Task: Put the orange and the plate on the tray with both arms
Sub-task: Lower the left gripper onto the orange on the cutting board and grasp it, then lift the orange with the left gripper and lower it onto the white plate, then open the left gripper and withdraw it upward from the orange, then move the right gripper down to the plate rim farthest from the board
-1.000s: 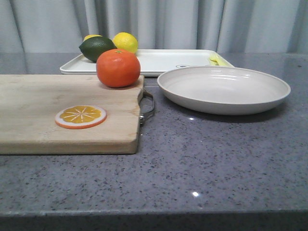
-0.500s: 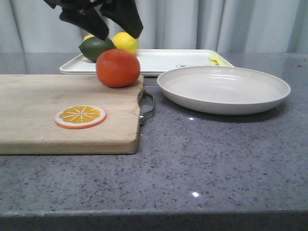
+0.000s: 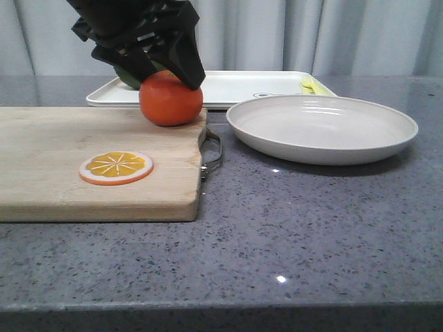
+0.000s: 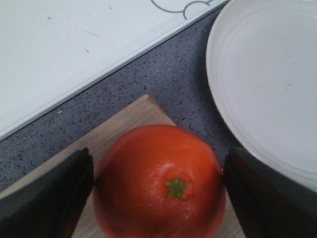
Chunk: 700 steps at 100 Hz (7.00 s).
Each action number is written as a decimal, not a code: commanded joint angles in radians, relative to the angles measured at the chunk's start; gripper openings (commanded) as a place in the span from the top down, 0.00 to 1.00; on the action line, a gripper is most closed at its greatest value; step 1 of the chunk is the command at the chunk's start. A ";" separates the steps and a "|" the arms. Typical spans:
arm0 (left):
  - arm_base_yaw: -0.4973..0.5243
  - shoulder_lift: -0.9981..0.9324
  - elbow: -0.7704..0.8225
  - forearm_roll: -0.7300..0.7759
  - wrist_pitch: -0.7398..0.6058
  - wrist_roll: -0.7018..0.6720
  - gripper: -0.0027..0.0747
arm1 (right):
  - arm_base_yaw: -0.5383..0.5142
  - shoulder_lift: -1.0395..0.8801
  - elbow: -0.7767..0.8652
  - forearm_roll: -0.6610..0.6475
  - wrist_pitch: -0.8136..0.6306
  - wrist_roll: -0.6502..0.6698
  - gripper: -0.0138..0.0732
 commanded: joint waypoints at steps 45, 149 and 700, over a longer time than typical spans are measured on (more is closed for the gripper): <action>-0.009 -0.022 -0.032 -0.009 0.038 0.004 0.51 | 0.000 0.018 -0.035 -0.006 -0.074 -0.001 0.27; -0.140 -0.060 -0.278 -0.009 0.086 0.004 0.59 | 0.000 0.018 -0.035 -0.006 -0.076 -0.001 0.27; 0.141 -1.086 0.852 0.379 -0.398 -0.335 0.23 | 0.054 1.073 -0.304 0.345 -0.272 -0.105 0.36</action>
